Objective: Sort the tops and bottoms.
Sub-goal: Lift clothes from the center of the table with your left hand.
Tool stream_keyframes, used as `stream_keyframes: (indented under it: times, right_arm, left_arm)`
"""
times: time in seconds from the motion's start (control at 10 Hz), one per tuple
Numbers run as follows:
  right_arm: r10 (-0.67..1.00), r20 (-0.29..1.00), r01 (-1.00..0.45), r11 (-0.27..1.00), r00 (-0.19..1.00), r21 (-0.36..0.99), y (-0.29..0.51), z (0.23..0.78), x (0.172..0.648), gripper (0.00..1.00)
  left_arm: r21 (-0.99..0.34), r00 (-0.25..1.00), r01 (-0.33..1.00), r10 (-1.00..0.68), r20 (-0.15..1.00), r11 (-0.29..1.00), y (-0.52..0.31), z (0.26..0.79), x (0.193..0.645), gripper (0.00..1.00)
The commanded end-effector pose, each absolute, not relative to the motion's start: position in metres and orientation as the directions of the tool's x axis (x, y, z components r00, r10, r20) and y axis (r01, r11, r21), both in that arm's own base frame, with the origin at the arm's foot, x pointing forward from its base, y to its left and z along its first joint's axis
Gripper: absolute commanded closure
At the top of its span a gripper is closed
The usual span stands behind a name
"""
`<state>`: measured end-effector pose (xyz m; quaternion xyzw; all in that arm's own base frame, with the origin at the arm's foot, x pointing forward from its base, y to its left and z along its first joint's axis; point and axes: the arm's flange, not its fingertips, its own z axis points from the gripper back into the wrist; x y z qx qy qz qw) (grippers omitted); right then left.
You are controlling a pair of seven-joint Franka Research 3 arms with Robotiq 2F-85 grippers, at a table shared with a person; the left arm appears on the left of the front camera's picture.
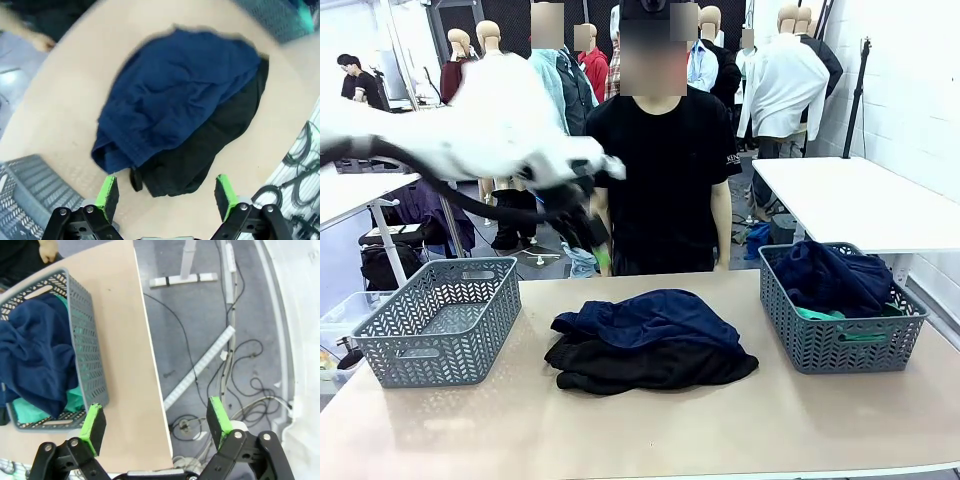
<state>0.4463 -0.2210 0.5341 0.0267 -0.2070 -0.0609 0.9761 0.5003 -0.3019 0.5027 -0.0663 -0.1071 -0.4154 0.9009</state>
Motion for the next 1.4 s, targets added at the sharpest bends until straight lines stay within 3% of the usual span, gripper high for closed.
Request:
stream_keyframes:
  times: [0.0,0.2,0.6,0.9,1.0,1.3]
  right_arm:
    - [-0.125,0.394,0.109,0.992,0.911,0.061,-0.222,0.534,0.446,0.00]
    - [-0.125,0.394,0.109,0.992,0.911,0.061,-0.222,0.534,0.446,0.00]
    - [-0.125,0.394,0.109,0.992,0.911,0.061,-0.222,0.534,0.446,0.00]
    - [-0.125,0.394,0.109,0.992,0.911,0.061,-0.222,0.534,0.446,0.00]
    - [-0.125,0.394,0.109,0.992,0.911,0.061,-0.222,0.534,0.446,0.00]
    - [-0.125,0.394,0.109,0.992,0.911,0.061,-0.222,0.534,0.446,0.00]
  left_arm:
    - [0.017,0.477,0.877,-0.876,0.074,0.480,-0.327,0.484,0.527,0.00]
    - [0.022,0.419,0.906,-0.904,0.085,0.422,-0.351,0.453,0.534,0.00]
    - [-0.011,0.467,0.884,-0.881,0.073,0.468,-0.348,0.443,0.523,0.00]
    - [0.016,0.437,0.896,-0.890,0.130,0.443,-0.357,0.422,0.552,0.00]
    - [-0.030,0.415,0.909,-0.900,0.131,0.415,-0.359,0.414,0.563,0.00]
    - [-0.053,0.381,0.924,-0.922,0.074,0.378,-0.364,0.386,0.583,0.00]
